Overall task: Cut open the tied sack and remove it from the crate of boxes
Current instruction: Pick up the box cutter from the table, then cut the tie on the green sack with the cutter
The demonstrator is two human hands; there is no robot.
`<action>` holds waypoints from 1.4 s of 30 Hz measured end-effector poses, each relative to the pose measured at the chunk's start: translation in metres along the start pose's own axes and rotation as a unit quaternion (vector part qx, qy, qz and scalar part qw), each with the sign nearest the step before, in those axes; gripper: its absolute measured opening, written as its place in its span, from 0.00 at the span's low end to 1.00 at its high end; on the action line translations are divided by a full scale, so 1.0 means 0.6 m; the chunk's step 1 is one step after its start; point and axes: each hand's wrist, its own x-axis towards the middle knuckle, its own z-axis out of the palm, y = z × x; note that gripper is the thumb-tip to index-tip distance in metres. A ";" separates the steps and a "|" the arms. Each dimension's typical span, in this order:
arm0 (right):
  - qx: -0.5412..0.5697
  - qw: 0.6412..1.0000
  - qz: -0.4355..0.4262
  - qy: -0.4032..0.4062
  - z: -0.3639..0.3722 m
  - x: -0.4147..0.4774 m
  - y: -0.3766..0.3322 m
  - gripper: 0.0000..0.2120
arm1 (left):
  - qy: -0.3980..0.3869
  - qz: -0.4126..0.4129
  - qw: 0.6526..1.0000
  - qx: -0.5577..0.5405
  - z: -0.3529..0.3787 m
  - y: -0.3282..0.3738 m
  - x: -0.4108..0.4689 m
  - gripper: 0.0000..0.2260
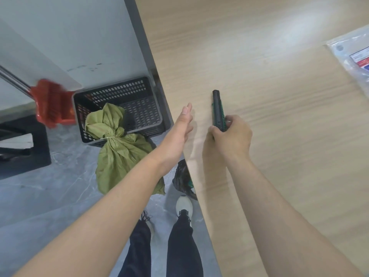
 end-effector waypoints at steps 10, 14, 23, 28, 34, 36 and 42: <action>0.151 0.984 0.073 -0.058 0.029 -0.037 -0.042 0.15 | 0.077 0.021 0.997 -0.012 -0.056 0.011 -0.036 0.28; 0.221 0.969 0.061 -0.088 0.052 -0.064 -0.092 0.15 | 0.121 0.038 0.992 -0.024 -0.098 0.025 -0.057 0.28; 0.240 0.955 0.041 -0.171 0.123 -0.147 -0.204 0.19 | 0.219 0.052 0.972 -0.066 -0.225 0.048 -0.150 0.29; 0.235 0.954 0.026 -0.185 0.177 -0.215 -0.256 0.16 | 0.248 0.056 0.964 -0.077 -0.312 0.041 -0.195 0.28; 0.224 0.960 0.031 -0.165 0.258 -0.285 -0.288 0.17 | 0.241 0.045 0.966 -0.087 -0.422 0.010 -0.215 0.29; 0.214 0.964 0.042 -0.152 0.293 -0.309 -0.293 0.19 | 0.223 0.041 0.970 -0.086 -0.456 -0.006 -0.223 0.29; 0.205 0.969 0.052 -0.127 0.407 -0.358 -0.292 0.25 | 0.215 0.024 0.974 -0.061 -0.554 -0.082 -0.219 0.29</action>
